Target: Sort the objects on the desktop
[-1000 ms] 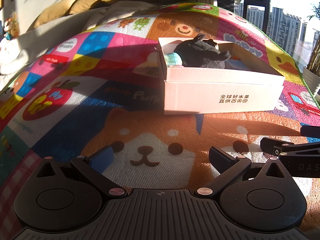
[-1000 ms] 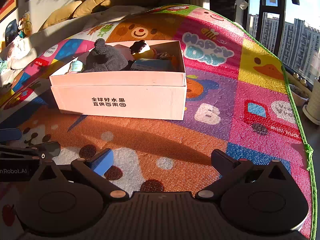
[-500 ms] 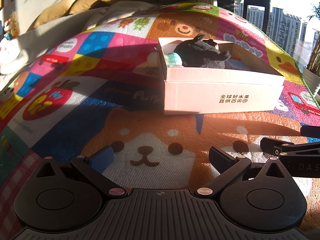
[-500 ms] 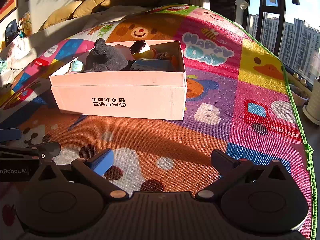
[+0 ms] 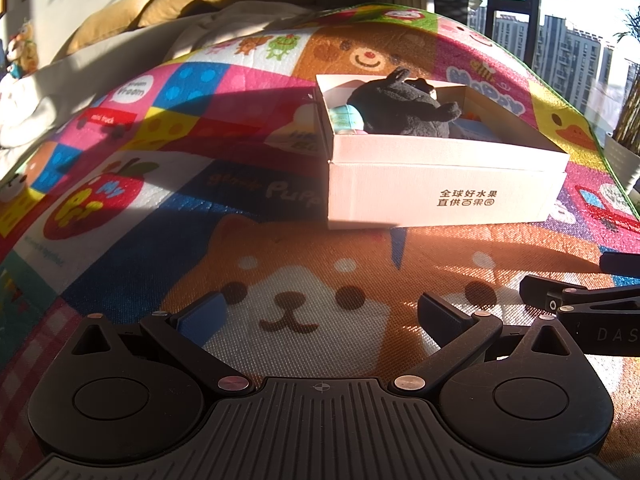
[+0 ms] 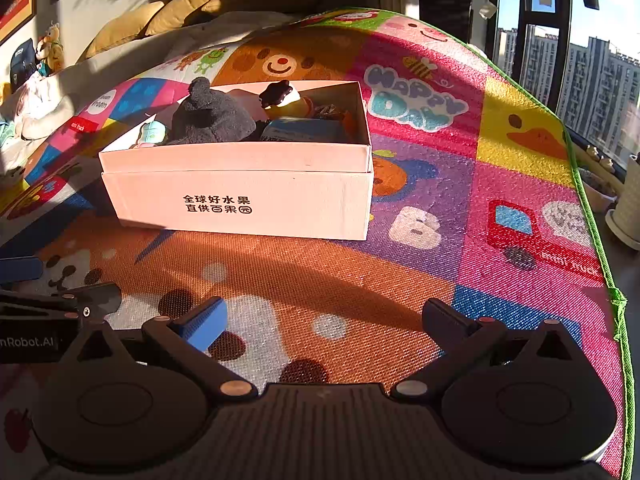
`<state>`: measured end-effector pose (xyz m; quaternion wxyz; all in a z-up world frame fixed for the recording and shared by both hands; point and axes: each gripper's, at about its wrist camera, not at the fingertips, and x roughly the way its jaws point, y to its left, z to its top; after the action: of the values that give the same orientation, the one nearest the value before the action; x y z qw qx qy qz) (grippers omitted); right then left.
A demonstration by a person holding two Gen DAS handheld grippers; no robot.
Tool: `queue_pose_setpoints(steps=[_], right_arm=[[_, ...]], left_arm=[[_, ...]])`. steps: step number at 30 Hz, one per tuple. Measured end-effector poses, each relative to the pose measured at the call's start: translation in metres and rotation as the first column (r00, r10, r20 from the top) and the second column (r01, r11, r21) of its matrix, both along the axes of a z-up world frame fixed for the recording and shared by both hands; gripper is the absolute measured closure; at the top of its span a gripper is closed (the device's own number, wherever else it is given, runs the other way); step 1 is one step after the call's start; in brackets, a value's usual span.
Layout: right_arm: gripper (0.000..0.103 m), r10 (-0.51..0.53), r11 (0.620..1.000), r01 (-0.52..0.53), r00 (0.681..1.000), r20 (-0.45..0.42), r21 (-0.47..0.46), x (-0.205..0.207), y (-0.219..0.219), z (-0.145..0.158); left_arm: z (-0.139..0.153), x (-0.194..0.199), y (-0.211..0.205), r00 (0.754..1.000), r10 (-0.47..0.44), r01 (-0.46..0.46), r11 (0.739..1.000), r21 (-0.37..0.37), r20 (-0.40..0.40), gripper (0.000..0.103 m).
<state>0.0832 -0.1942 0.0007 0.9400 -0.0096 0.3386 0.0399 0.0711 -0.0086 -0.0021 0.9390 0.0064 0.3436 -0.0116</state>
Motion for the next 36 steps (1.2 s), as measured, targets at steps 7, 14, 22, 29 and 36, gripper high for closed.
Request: queue_pose_setpoints(steps=[7, 14, 22, 29, 36], right_arm=[[0.0, 0.0, 1.0, 0.0, 1.0, 0.0, 0.002, -0.0001, 0.0001, -0.0002], [0.0, 0.0, 1.0, 0.0, 1.0, 0.0, 0.003, 0.0, 0.0007, -0.0005], [0.0, 0.0, 1.0, 0.0, 1.0, 0.001, 0.002, -0.0001, 0.0007, -0.0005], [0.0, 0.0, 1.0, 0.0, 1.0, 0.001, 0.002, -0.0001, 0.0006, -0.0005], [0.0, 0.0, 1.0, 0.0, 1.0, 0.001, 0.002, 0.0, 0.0005, -0.0005]], left_arm=[[0.0, 0.0002, -0.0005, 1.0, 0.001, -0.001, 1.0, 0.007, 0.0, 0.0], [0.0016, 0.0003, -0.0016, 1.0, -0.004, 0.004, 1.0, -0.006, -0.004, 0.0], [0.0047, -0.0037, -0.0013, 0.999, -0.005, 0.005, 1.0, -0.009, -0.052, 0.0], [0.0036, -0.0052, -0.001, 0.999, 0.002, -0.002, 1.0, 0.001, -0.037, 0.0], [0.0034, -0.0053, -0.0011, 0.999, 0.002, -0.002, 1.0, 0.001, -0.036, 0.0]])
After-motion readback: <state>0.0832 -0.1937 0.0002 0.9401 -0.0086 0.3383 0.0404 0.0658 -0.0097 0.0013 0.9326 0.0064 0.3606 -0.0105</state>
